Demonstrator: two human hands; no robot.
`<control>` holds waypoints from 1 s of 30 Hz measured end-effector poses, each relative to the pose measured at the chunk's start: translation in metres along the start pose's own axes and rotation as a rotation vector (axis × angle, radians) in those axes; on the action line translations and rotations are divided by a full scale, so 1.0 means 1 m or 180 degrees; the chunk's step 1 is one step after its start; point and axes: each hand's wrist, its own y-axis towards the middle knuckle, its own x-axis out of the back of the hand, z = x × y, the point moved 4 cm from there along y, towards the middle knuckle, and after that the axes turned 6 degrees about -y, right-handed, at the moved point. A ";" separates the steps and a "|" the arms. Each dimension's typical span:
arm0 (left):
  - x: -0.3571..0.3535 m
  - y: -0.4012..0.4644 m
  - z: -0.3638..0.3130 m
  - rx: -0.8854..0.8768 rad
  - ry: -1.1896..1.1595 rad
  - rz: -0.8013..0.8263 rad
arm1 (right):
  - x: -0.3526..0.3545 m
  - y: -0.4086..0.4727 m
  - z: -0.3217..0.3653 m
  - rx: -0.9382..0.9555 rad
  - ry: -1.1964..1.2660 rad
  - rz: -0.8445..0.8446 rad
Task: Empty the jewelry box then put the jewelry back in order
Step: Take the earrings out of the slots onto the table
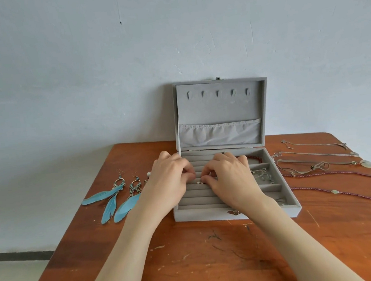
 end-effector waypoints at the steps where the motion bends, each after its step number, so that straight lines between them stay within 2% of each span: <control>1: 0.006 -0.001 -0.001 0.0038 -0.0118 -0.0042 | 0.001 0.000 0.001 0.0049 -0.0042 -0.0026; 4: 0.025 -0.008 0.006 0.0255 -0.0210 0.0055 | 0.003 -0.002 0.005 0.0141 0.0035 -0.0273; 8: 0.037 -0.024 0.037 0.0908 -0.0106 0.0544 | 0.003 -0.002 0.024 0.0276 0.0443 -0.0569; 11: 0.037 -0.028 0.042 0.1103 -0.0070 0.0735 | -0.004 -0.002 0.044 0.0469 0.0504 -0.0416; 14: 0.035 -0.026 0.044 0.1035 -0.0026 0.0684 | -0.005 0.001 0.055 0.0485 0.0526 -0.0224; 24: 0.022 -0.022 0.044 0.0964 0.0214 0.0634 | -0.016 0.018 0.069 -0.0092 -0.0261 0.0654; 30: 0.025 -0.022 0.044 0.0951 0.0086 0.0611 | -0.017 0.017 0.068 -0.0200 -0.0204 0.0706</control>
